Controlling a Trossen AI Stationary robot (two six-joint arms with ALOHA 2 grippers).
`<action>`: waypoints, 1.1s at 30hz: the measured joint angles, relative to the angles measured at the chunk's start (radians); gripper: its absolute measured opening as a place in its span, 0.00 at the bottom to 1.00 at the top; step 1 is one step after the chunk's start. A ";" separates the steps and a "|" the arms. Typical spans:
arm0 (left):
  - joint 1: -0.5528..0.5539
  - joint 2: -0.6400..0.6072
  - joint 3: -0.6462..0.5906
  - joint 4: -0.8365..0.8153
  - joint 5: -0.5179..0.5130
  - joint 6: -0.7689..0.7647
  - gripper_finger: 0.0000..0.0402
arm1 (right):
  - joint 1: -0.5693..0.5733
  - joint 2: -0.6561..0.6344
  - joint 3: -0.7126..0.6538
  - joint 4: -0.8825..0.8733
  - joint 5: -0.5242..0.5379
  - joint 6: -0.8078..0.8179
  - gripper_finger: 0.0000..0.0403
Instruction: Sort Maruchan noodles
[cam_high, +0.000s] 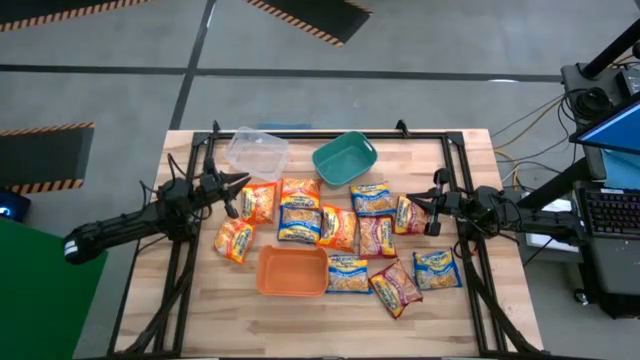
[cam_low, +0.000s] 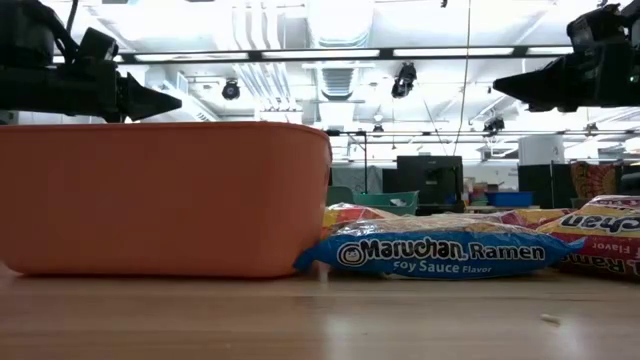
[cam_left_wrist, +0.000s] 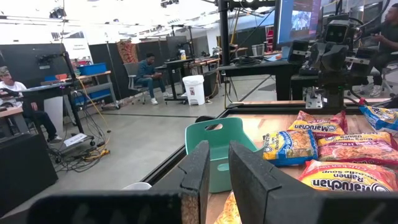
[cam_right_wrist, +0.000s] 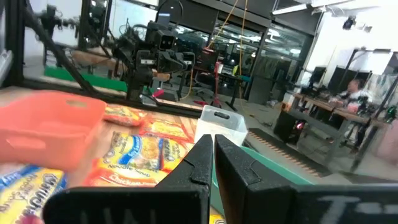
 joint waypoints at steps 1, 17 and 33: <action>0.000 0.000 0.000 0.000 0.000 0.000 0.11 | 0.000 0.000 0.000 0.008 -0.024 0.110 0.02; -0.009 0.015 0.000 0.365 0.131 -0.889 0.11 | -0.018 0.330 0.106 0.149 0.160 0.713 0.02; -0.050 0.328 0.000 0.639 0.107 -0.827 0.11 | -0.063 0.869 0.616 -0.288 0.166 0.692 0.02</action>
